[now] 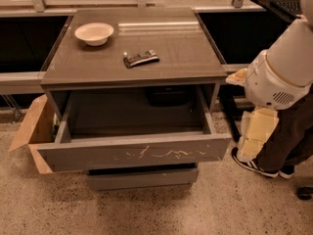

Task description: Close top drawer

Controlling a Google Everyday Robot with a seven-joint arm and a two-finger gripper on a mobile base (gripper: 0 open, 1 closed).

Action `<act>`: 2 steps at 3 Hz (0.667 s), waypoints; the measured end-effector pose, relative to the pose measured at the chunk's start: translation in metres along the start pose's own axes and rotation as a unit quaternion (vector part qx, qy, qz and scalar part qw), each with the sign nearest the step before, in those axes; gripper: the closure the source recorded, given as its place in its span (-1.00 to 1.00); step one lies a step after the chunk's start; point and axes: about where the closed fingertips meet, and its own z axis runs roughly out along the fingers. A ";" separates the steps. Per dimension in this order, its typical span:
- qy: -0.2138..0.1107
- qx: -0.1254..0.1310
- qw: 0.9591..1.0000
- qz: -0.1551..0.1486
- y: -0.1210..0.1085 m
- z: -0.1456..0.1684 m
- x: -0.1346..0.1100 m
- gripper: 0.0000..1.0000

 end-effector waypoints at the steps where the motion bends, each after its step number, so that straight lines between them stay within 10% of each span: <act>1: -0.018 -0.061 0.997 -0.036 0.020 0.071 -0.007 -0.92; 2: -0.026 -0.098 0.993 -0.051 0.035 0.112 -0.008 -0.46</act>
Offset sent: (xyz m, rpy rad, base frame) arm -0.0176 0.0545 -0.1569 0.0706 0.2309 0.2181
